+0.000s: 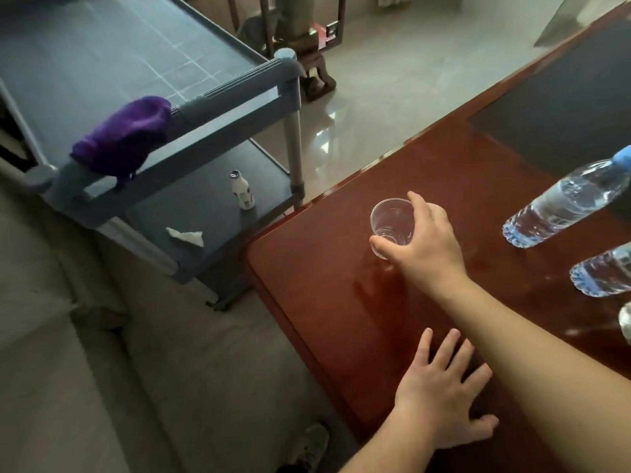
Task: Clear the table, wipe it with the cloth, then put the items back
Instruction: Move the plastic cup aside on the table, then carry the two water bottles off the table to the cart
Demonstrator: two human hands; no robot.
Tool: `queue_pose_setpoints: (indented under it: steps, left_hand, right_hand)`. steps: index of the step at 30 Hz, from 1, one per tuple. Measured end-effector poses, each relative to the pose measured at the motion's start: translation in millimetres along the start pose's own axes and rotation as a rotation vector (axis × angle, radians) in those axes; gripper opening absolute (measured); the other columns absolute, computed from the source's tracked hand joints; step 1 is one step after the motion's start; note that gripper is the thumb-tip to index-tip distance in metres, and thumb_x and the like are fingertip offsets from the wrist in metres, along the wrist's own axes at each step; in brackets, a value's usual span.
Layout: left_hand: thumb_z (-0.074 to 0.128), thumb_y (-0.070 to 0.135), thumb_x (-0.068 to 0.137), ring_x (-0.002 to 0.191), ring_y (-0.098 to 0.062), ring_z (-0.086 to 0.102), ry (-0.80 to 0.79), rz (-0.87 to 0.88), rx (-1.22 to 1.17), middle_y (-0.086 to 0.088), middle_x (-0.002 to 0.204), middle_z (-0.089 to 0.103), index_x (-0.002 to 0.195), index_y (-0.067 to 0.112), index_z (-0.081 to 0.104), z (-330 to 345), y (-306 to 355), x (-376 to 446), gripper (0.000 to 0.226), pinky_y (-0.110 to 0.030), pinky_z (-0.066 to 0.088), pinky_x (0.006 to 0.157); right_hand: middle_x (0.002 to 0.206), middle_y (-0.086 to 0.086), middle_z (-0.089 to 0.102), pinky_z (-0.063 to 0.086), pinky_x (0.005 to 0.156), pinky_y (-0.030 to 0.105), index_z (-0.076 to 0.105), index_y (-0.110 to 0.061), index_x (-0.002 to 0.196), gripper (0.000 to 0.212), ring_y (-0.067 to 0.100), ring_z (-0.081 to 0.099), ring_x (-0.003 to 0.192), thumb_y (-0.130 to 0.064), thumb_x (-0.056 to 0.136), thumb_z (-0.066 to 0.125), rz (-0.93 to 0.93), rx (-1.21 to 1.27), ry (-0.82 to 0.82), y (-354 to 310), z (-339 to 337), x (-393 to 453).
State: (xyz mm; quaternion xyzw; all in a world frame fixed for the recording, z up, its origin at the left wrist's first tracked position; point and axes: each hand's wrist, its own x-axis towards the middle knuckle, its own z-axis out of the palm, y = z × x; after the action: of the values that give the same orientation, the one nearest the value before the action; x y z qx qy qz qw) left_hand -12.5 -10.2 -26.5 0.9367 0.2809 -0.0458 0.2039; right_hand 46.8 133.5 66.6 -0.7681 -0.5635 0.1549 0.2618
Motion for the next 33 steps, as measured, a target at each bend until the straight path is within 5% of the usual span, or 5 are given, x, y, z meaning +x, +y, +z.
queue_pose_setpoints:
  steps: [19, 25, 33]
  left_hand:
    - [0.029, 0.064, 0.096, 0.149, -0.027, -0.017, -0.047, 0.029, -0.025, -0.002, 0.166, -0.001, 0.157, 0.024, 0.003, -6, -3, 1, 0.078, -0.055, -0.025, 0.11]
    - [0.013, 0.064, 0.091, 0.15, -0.03, -0.01, -0.065, 0.042, 0.042, -0.003, 0.165, 0.006, 0.157, 0.024, 0.007, -3, -5, 2, 0.077, -0.055, -0.029, 0.107]
    - [0.023, 0.07, 0.089, 0.151, -0.027, -0.008, 0.017, -0.008, 0.068, -0.004, 0.165, 0.006, 0.155, 0.03, 0.012, -1, -1, 2, 0.078, -0.055, -0.016, 0.115]
  right_hand:
    - [0.144, 0.005, 0.034, 0.041, 0.102, 0.042, 0.023, -0.026, 0.15, 0.099, 0.026, 0.036, 0.13, -0.061, 0.071, 0.071, -0.014, -0.019, -0.104, -4, 26, 8]
    - [0.153, 0.002, 0.029, 0.037, 0.105, 0.041, 0.022, -0.031, 0.15, 0.097, 0.026, 0.033, 0.134, -0.067, 0.071, 0.066, -0.009, -0.018, -0.106, -4, 14, 1]
    - [0.15, 0.004, 0.037, 0.033, 0.107, 0.039, 0.032, -0.025, 0.148, 0.082, 0.026, 0.034, 0.134, -0.064, 0.081, 0.058, 0.044, -0.096, 0.003, 18, -42, -20]
